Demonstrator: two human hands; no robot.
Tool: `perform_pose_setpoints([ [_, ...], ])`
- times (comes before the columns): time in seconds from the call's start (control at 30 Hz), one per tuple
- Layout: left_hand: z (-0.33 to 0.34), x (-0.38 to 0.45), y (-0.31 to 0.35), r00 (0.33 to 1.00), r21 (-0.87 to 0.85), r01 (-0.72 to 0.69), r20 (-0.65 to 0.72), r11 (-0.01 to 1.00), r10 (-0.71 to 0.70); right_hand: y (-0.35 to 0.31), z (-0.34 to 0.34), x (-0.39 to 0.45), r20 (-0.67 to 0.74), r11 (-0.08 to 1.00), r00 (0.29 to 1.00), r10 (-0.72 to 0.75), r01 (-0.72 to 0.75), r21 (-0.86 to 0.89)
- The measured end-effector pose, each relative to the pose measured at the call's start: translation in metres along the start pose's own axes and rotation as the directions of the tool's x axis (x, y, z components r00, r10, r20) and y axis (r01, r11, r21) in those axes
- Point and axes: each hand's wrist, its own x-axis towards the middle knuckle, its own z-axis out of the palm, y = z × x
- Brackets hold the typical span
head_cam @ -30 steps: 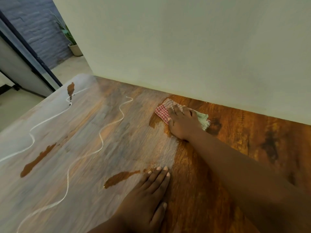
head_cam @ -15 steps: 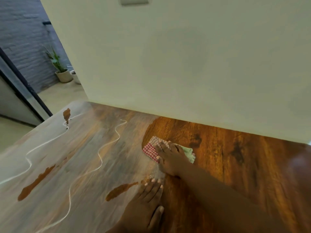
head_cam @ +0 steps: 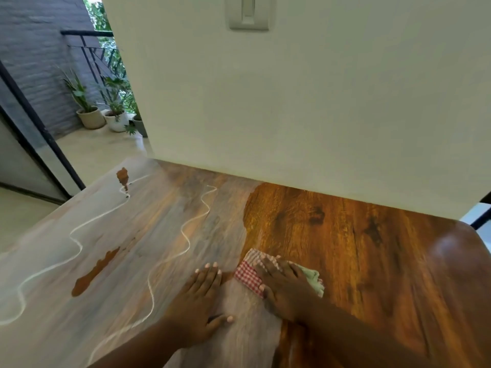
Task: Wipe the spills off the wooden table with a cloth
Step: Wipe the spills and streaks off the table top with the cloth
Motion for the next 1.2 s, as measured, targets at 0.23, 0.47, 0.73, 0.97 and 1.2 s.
perform_pose_setpoints([
  [0.23,0.033,-0.020,-0.009,0.996,-0.068,-0.017,-0.087,0.998,0.011,-0.025,0.005,0.005,-0.080,0.986,0.983,0.163,-0.159,0.049],
  [0.47,0.034,-0.028,-0.004,0.993,-0.086,0.018,-0.116,0.996,-0.028,-0.053,0.043,-0.057,-0.056,0.996,0.995,-0.086,0.086,0.002],
  [0.73,0.038,-0.029,-0.006,0.986,-0.092,0.036,-0.157,0.995,-0.050,-0.071,0.023,-0.040,-0.079,0.991,0.988,0.134,-0.133,0.015],
  [0.97,0.043,-0.027,-0.007,0.983,-0.113,0.001,-0.182,0.994,-0.021,-0.138,0.062,-0.151,-0.061,0.999,0.998,-0.033,0.035,0.023],
  [1.2,0.045,-0.030,-0.007,0.981,-0.108,-0.007,-0.195,0.994,-0.014,-0.142,0.037,-0.141,-0.096,0.986,0.984,0.150,-0.156,-0.061],
])
